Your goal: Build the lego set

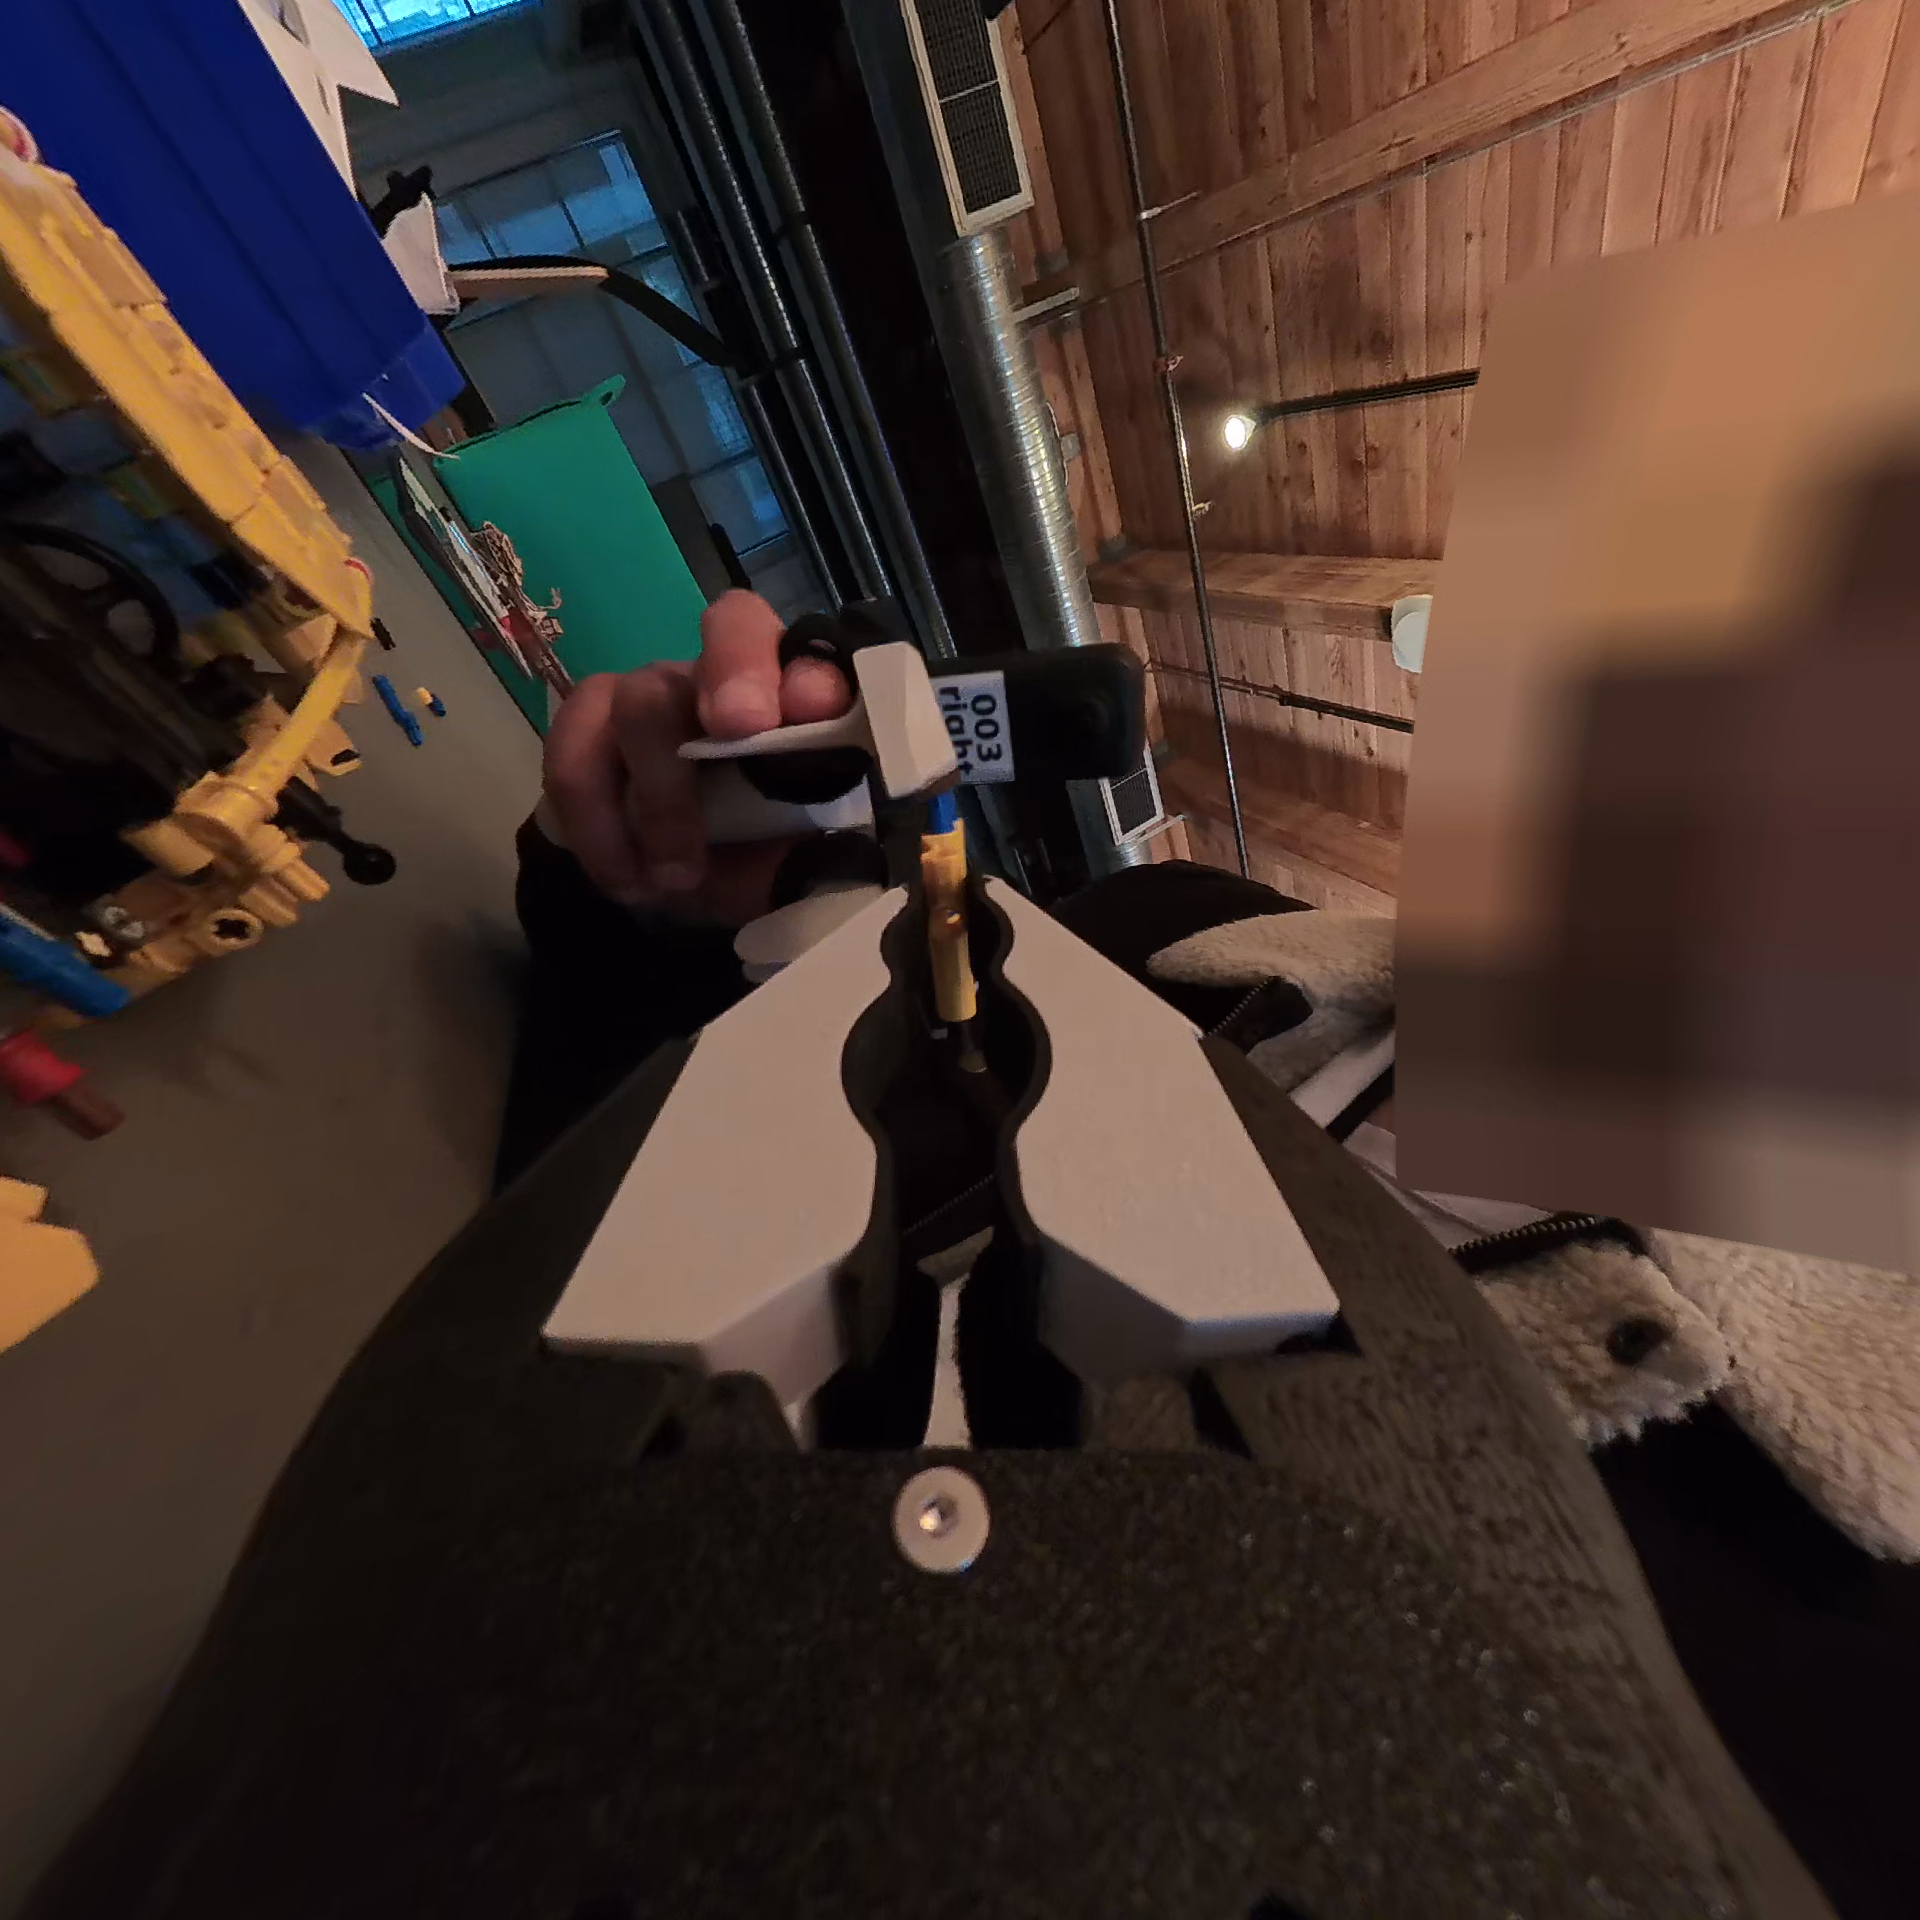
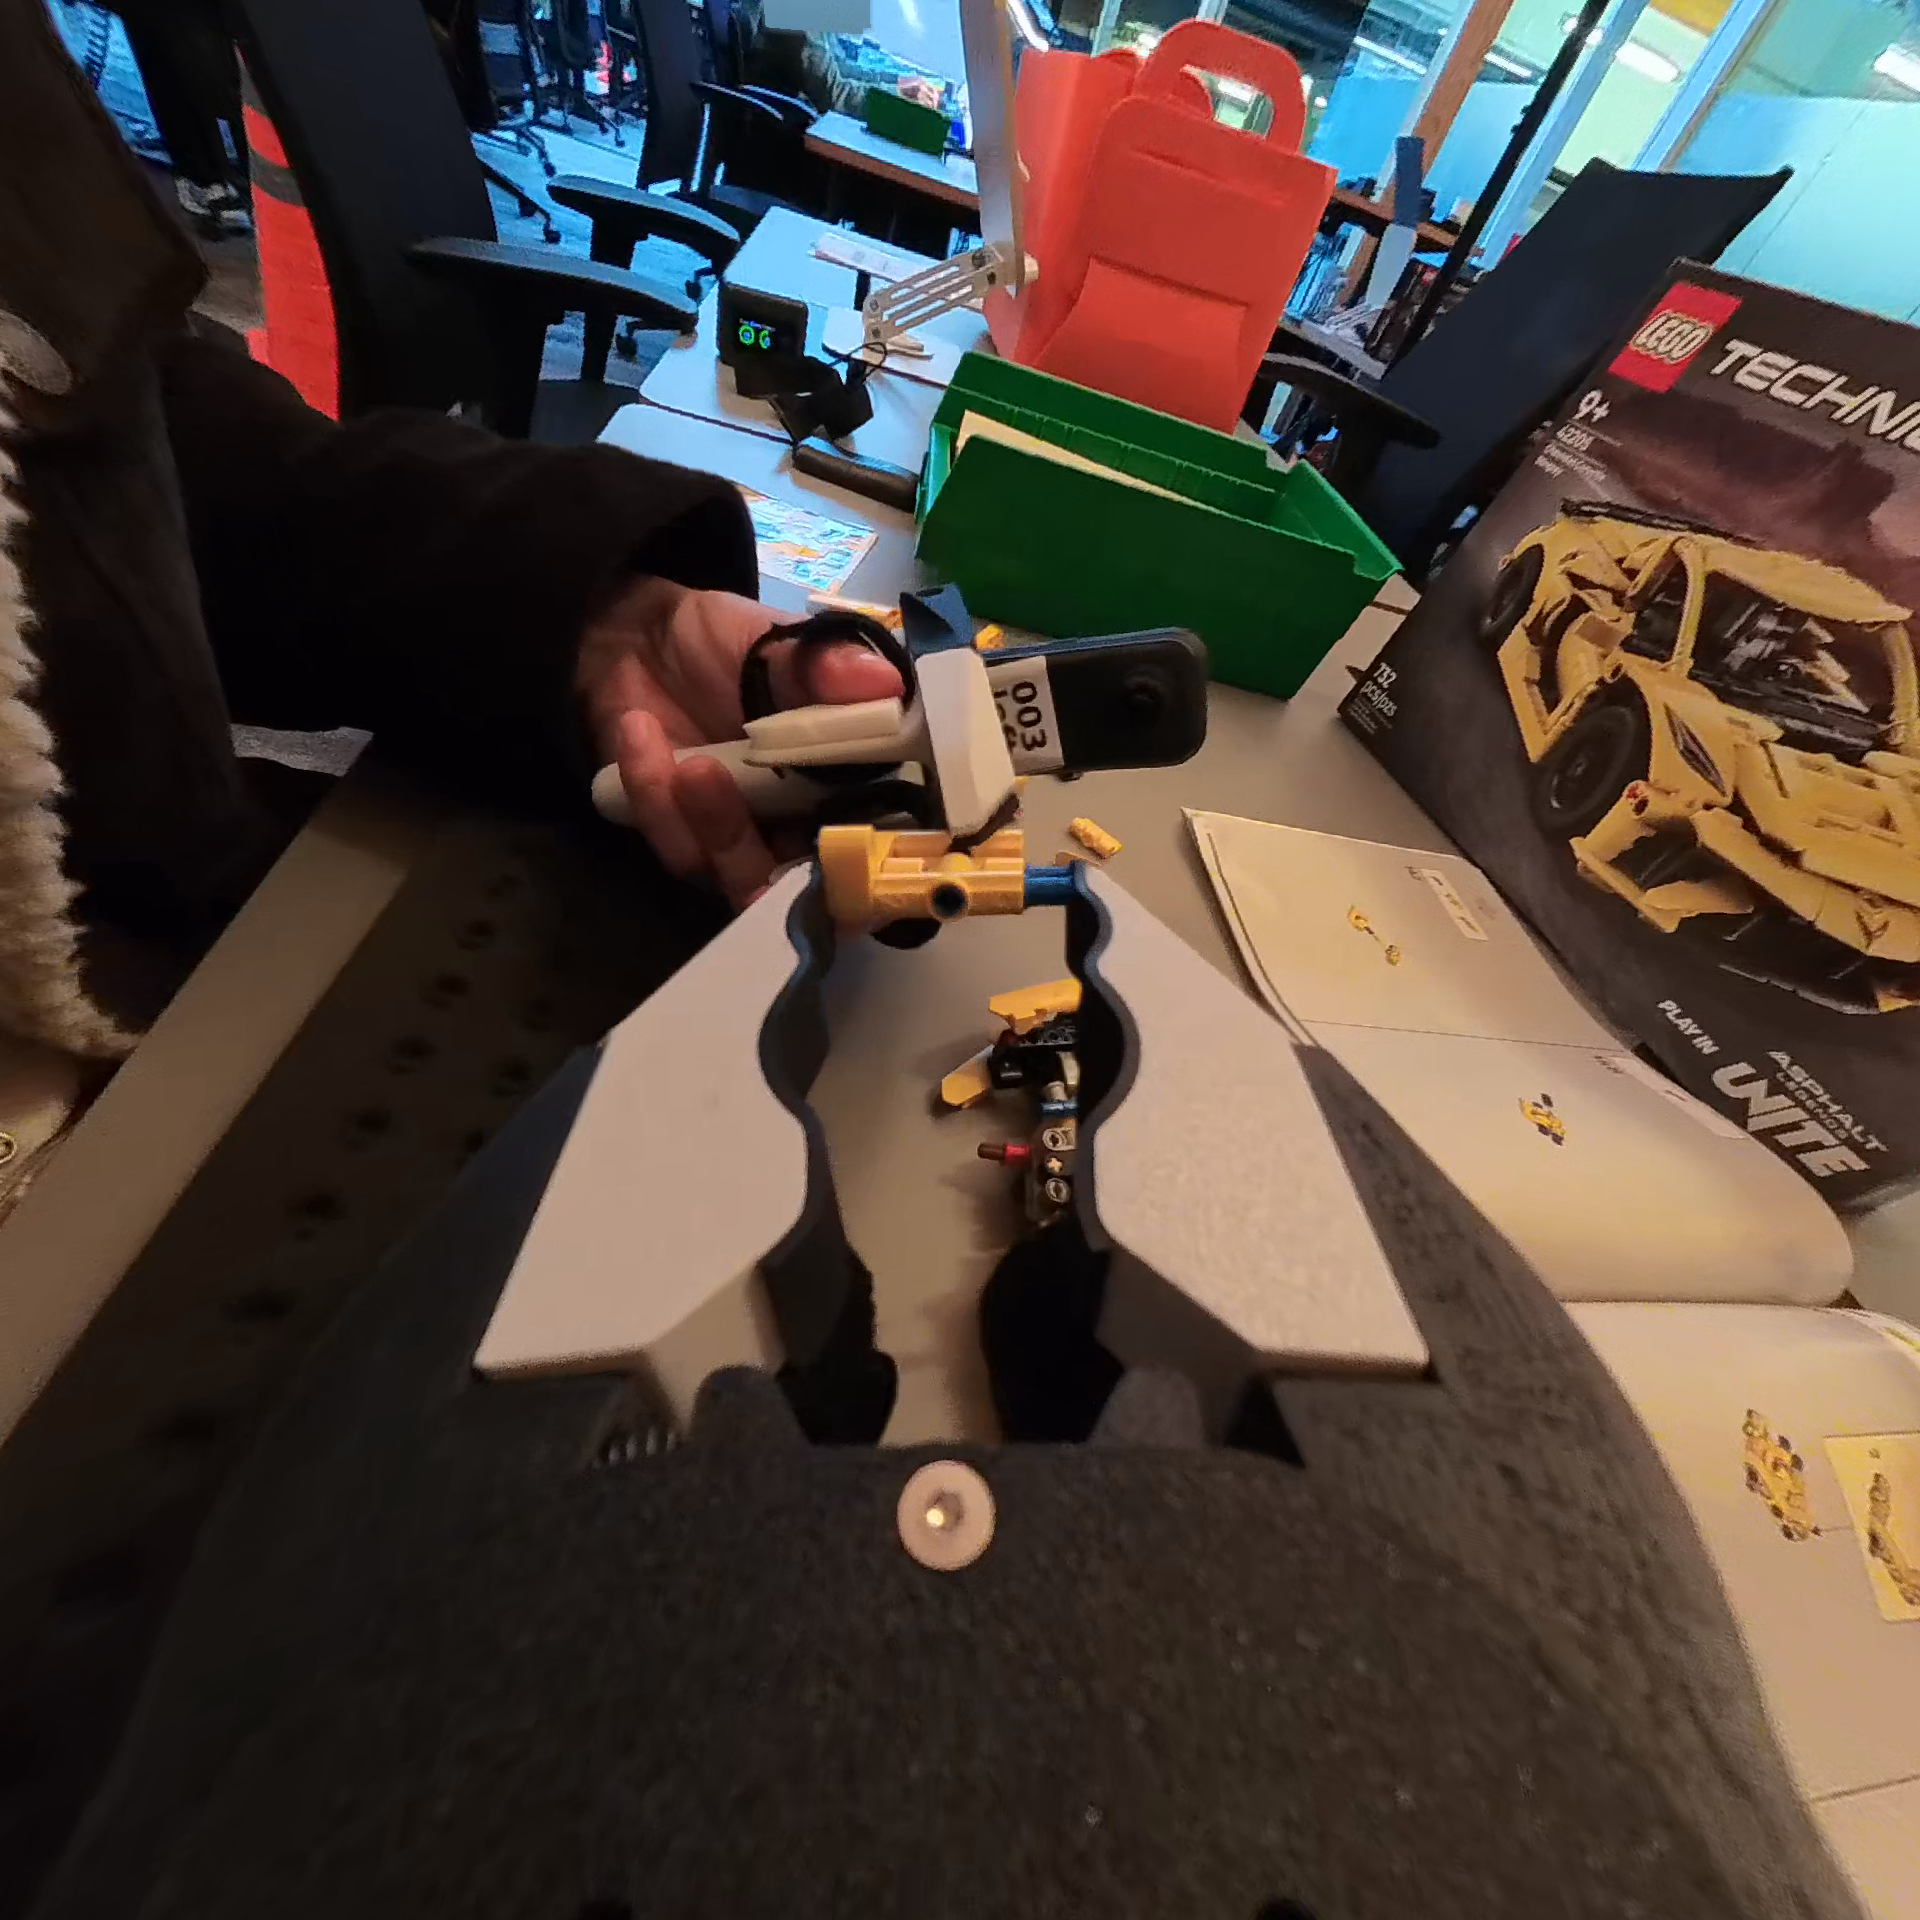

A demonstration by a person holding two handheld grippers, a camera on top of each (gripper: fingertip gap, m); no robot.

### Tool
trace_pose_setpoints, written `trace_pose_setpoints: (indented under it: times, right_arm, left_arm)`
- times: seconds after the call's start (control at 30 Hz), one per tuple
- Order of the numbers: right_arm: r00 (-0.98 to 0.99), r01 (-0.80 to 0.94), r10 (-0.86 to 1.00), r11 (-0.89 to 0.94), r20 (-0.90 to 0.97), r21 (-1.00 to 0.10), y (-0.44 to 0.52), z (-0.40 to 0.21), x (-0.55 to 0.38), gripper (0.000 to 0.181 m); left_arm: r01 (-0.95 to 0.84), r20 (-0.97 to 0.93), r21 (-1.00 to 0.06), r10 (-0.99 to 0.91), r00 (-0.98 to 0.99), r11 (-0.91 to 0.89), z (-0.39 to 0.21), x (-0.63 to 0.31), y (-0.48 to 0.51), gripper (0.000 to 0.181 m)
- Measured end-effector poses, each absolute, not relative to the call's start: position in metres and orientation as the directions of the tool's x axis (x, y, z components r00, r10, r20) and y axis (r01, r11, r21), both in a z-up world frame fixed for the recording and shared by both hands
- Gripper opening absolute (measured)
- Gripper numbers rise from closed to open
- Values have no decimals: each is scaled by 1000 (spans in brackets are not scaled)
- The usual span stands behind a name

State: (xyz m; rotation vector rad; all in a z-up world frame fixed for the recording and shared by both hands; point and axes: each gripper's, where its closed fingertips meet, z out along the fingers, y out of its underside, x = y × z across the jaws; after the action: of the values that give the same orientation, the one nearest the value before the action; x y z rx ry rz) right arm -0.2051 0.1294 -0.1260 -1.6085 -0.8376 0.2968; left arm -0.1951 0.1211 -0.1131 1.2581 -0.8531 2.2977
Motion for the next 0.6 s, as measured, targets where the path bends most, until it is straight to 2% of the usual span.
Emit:
trace_pose_setpoints:
  times: [0.23, 0.33, 0.43, 0.5, 0.53, 0.6]
  right_arm:
    - [689, 325, 688, -12, 228, -946, 125, -124, -209, 43]
    - [692, 322, 672, 40, 264, -946, 129, -124, -207, 43]
    - [727, 208, 678, -63, 111, -976, 139, -127, -201, 44]
    - [751, 122, 660, -125, 9, -985, 143, -127, -192, 62]
    - [745, 73, 665, -161, -53, -984, 143, -126, -188, 61]
    - [716, -57, 665, -250, -214, -967, 142, -125, -184, 46]
  left_arm:
    - [-596, 844, -343, 40, -534, -726, -113, -197, 116, 6]
    - [-572, 845, -341, 24, -535, -746, -112, -195, 121, 6]
    - [-507, 849, -372, -64, -525, -778, -115, -190, 132, 7]
    - [-415, 835, -466, -234, -498, -781, -120, -186, 144, 7]
    - [-361, 806, -542, -349, -478, -759, -122, -185, 151, 6]
    - [-257, 703, -684, -525, -479, -682, -115, -187, 155, 7]
